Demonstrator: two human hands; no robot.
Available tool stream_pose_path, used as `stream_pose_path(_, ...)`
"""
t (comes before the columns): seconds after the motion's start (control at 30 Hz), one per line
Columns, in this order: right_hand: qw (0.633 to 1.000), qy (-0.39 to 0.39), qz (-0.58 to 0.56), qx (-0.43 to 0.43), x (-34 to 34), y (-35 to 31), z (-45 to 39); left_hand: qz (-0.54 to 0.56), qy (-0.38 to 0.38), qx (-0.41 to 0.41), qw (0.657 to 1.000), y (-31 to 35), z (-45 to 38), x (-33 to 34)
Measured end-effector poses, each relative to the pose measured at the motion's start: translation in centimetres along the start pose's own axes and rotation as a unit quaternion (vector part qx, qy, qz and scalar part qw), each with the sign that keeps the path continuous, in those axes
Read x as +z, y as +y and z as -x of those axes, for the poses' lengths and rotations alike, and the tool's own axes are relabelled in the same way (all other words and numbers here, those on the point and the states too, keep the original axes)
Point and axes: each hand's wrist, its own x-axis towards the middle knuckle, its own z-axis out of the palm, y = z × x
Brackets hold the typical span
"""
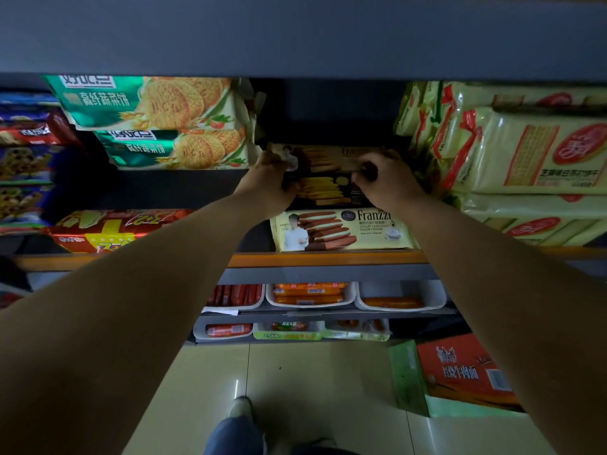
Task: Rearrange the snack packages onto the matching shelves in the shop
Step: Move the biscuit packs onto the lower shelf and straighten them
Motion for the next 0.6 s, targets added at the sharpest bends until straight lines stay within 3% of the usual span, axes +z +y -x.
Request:
stream_pose_path(0.1, 0.999, 0.032, 0.011, 0.019, 0.2, 0.3, 0.2, 0.014, -0.003, 0.016, 1.0, -0.2, 0.3, 0.3)
stream_pose_path(0.37, 1.0, -0.019, 0.025, 0.004, -0.8, 0.0, 1.2, 0.011, -0.017, -0.007, 1.0, 0.5, 1.7, 0.3)
stream_pose_path(0.6, 0.98, -0.13, 0.135, 0.063, -0.7, -0.4, 6.9, -0.06, -0.129, 0.024, 0.99, 1.1, 5.0, 1.0)
